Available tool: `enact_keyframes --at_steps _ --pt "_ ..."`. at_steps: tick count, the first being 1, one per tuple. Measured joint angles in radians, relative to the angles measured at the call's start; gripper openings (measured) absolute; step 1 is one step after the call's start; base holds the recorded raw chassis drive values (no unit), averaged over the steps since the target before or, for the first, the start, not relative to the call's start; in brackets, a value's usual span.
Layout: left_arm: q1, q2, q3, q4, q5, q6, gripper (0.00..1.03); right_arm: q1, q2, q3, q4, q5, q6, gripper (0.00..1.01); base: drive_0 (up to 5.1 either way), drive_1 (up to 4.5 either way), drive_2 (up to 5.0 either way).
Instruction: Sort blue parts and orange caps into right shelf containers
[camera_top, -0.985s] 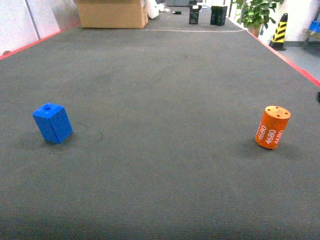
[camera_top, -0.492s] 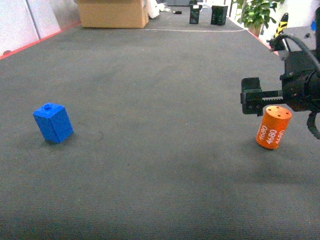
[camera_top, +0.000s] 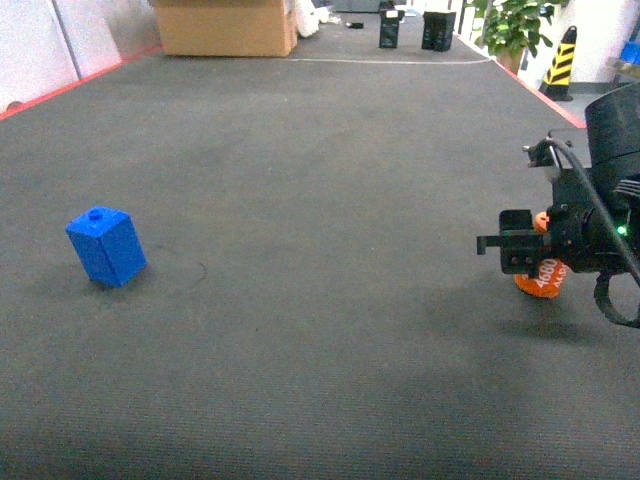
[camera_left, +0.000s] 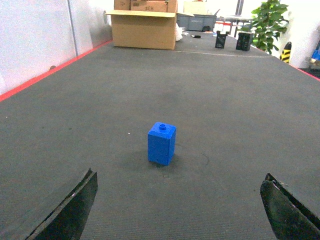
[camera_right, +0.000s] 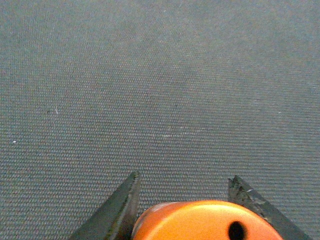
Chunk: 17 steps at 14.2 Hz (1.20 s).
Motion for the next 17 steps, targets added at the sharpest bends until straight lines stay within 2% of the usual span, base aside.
enact_keyframes --at_steps 1,2,3,6,7,8,9,10,11,13,14,17 --pt "0.0 0.0 0.0 0.0 0.0 0.0 0.98 -0.006 -0.037 -0.046 0.039 -0.013 0.004 0.45 0.0 0.0 0.0" --pt "0.0 0.0 0.0 0.0 0.0 0.0 0.98 -0.013 -0.095 -0.115 0.093 -0.024 0.003 0.43 0.0 0.0 0.0" --pt "0.0 0.0 0.0 0.0 0.0 0.0 0.98 -0.02 -0.195 -0.22 0.167 -0.055 0.002 0.43 0.0 0.0 0.0" --pt "0.0 0.0 0.0 0.0 0.0 0.0 0.98 -0.063 -0.483 -0.488 0.248 -0.122 0.004 0.43 0.0 0.0 0.0" --pt "-0.03 0.018 0.012 -0.047 -0.085 -0.018 0.98 -0.085 -0.61 -0.615 0.249 -0.134 0.003 0.43 0.0 0.0 0.0" --pt "-0.135 0.183 0.057 0.009 -0.264 -0.058 0.98 -0.103 -0.729 -0.727 0.225 -0.133 -0.002 0.43 0.0 0.0 0.0" --pt "-0.127 0.296 0.101 0.095 -0.265 -0.065 0.98 -0.101 -0.797 -0.786 0.215 -0.129 -0.005 0.43 0.0 0.0 0.0" --pt "-0.094 0.407 0.153 0.172 -0.246 -0.07 0.98 -0.097 -0.848 -0.82 0.195 -0.132 -0.005 0.43 0.0 0.0 0.0" --pt "-0.054 0.661 0.266 0.302 -0.158 -0.058 0.98 -0.067 -0.955 -0.869 0.13 -0.127 0.014 0.43 0.0 0.0 0.0" --pt "0.016 0.968 0.386 0.365 -0.046 -0.045 0.98 -0.055 -1.001 -0.87 0.095 -0.12 0.049 0.43 0.0 0.0 0.0" --pt "0.05 1.098 0.441 0.408 -0.009 -0.04 0.98 -0.049 -1.002 -0.87 0.076 -0.109 0.062 0.43 0.0 0.0 0.0" --pt "0.107 1.39 0.623 0.474 0.058 -0.02 0.98 -0.034 -1.013 -0.865 0.037 -0.083 0.069 0.43 0.0 0.0 0.0"
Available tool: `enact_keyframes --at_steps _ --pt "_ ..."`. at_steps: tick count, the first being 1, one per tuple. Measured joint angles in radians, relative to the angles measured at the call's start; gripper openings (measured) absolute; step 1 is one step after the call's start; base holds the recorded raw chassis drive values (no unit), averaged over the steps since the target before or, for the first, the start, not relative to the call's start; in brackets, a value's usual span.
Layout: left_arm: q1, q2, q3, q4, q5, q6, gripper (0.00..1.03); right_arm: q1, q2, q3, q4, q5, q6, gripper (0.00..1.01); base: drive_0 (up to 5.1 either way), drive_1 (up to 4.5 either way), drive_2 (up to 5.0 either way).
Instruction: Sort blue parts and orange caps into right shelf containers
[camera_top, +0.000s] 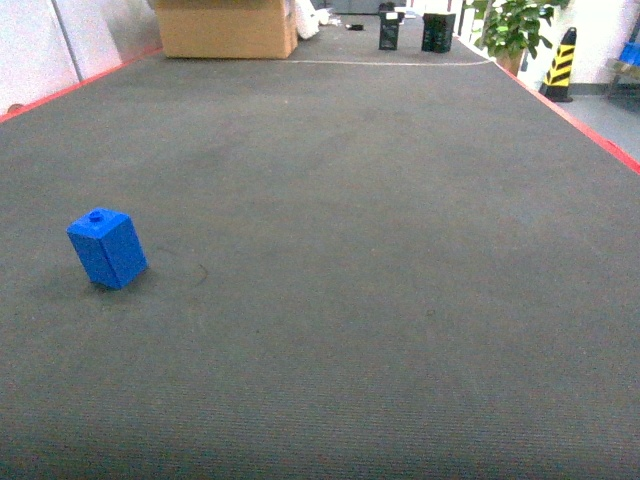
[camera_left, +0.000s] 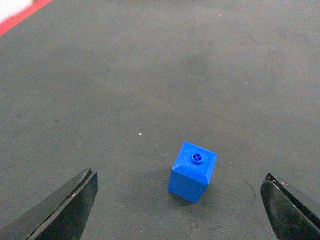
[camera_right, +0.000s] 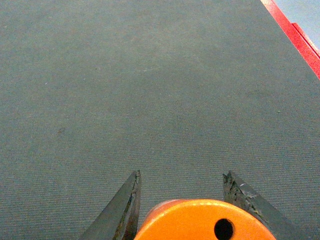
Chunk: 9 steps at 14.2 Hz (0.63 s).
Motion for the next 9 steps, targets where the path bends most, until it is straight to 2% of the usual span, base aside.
enact_keyframes --at_steps 2,4,5,6,9 --pt "0.008 0.171 0.098 -0.019 0.085 0.0 0.98 0.008 -0.006 0.008 -0.022 0.033 0.0 0.43 0.0 0.0 0.0" --pt "0.0 0.298 0.192 -0.038 0.126 0.006 0.98 0.027 -0.016 0.016 -0.052 0.067 0.0 0.43 0.0 0.0 0.0" --pt "-0.022 0.373 0.267 -0.058 0.157 0.027 0.98 0.04 -0.021 0.024 -0.068 0.102 0.0 0.43 0.0 0.0 0.0" --pt "-0.036 0.426 0.325 -0.073 0.182 0.03 0.98 0.046 -0.034 0.037 -0.085 0.124 0.0 0.43 0.0 0.0 0.0" --pt "-0.051 0.551 0.442 -0.114 0.161 0.058 0.98 0.046 -0.047 0.054 -0.103 0.151 0.001 0.43 0.0 0.0 0.0"
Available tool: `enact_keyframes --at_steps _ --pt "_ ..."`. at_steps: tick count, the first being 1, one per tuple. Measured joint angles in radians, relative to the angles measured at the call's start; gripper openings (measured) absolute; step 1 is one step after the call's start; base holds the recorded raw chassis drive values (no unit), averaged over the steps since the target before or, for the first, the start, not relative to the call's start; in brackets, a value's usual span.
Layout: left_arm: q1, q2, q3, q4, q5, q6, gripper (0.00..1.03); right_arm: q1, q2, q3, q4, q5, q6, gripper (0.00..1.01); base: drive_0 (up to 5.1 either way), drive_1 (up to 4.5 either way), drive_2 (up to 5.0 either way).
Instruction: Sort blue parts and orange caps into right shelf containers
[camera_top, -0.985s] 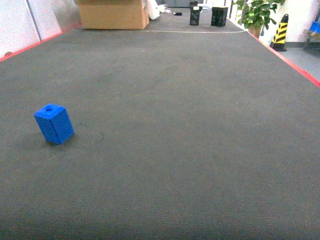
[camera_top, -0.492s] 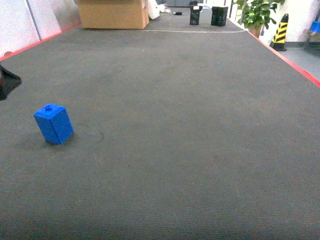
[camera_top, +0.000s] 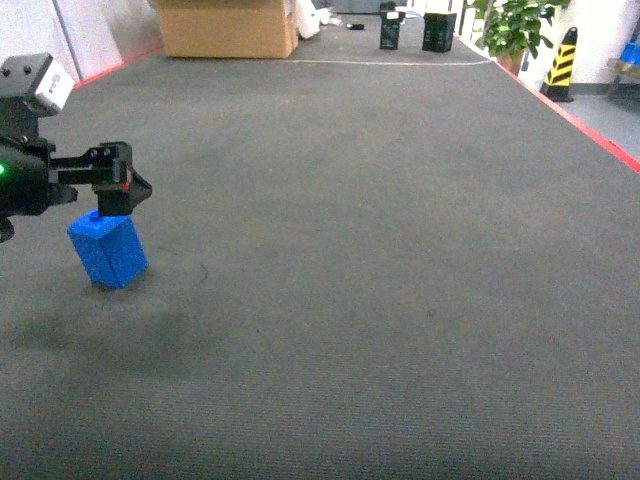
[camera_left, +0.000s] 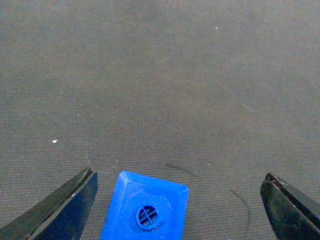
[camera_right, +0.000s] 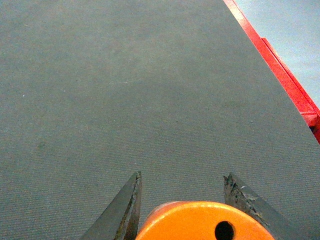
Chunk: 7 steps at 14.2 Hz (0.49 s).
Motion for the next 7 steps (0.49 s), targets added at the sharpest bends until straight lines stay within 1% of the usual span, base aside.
enact_keyframes --at_steps 2,3,5,6,7 --pt "0.0 0.07 0.048 0.003 -0.035 0.027 0.98 0.006 -0.002 0.003 -0.006 0.015 0.002 0.43 0.0 0.0 0.0" --pt "0.002 0.105 0.065 -0.001 -0.037 0.042 0.98 0.014 -0.005 0.003 -0.007 0.02 0.007 0.43 0.0 0.0 0.0" --pt "0.001 0.126 0.061 -0.014 -0.027 0.05 0.98 0.019 -0.005 0.004 -0.009 0.024 0.016 0.43 0.0 0.0 0.0" --pt "-0.001 0.134 0.063 -0.046 -0.064 0.066 0.98 0.019 -0.005 0.004 -0.013 0.025 0.02 0.43 0.0 0.0 0.0" --pt "-0.001 0.147 0.053 -0.037 -0.084 0.086 0.81 0.025 -0.01 0.004 -0.02 0.025 0.022 0.43 0.0 0.0 0.0"
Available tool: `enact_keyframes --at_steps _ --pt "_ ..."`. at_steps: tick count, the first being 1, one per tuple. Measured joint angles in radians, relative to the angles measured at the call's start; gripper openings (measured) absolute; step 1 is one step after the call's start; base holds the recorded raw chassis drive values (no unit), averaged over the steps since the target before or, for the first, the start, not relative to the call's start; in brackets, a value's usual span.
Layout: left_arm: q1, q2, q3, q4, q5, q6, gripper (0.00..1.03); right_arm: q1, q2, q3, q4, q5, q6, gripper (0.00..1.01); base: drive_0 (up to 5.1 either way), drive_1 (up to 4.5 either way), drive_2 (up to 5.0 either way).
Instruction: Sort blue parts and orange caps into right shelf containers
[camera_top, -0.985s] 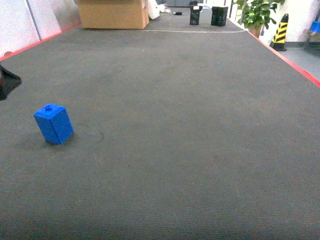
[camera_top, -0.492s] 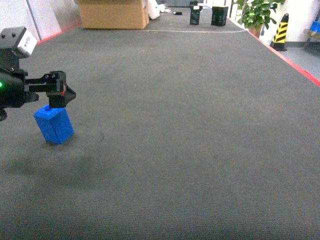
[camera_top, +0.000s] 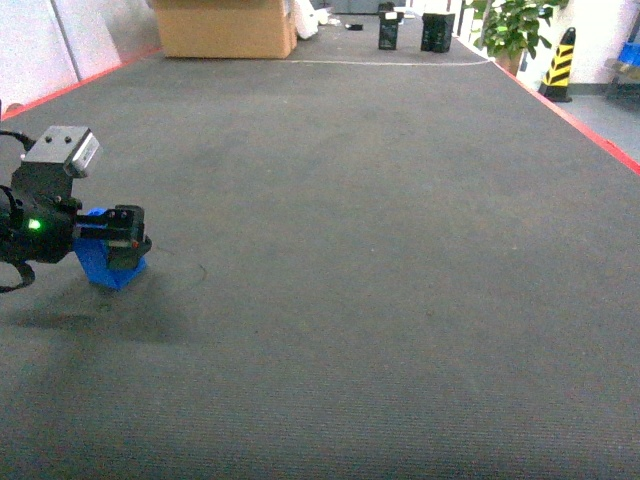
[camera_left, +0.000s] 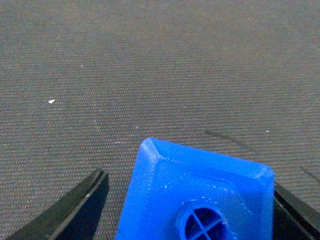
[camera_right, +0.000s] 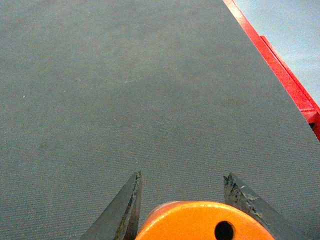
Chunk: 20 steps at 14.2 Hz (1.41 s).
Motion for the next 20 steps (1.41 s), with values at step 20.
enact_keyframes --at_steps 20 --pt "-0.044 -1.207 -0.941 0.287 -0.254 0.064 0.45 0.032 -0.296 -0.152 0.001 -0.018 -0.081 0.43 2.2 -1.11 -1.1"
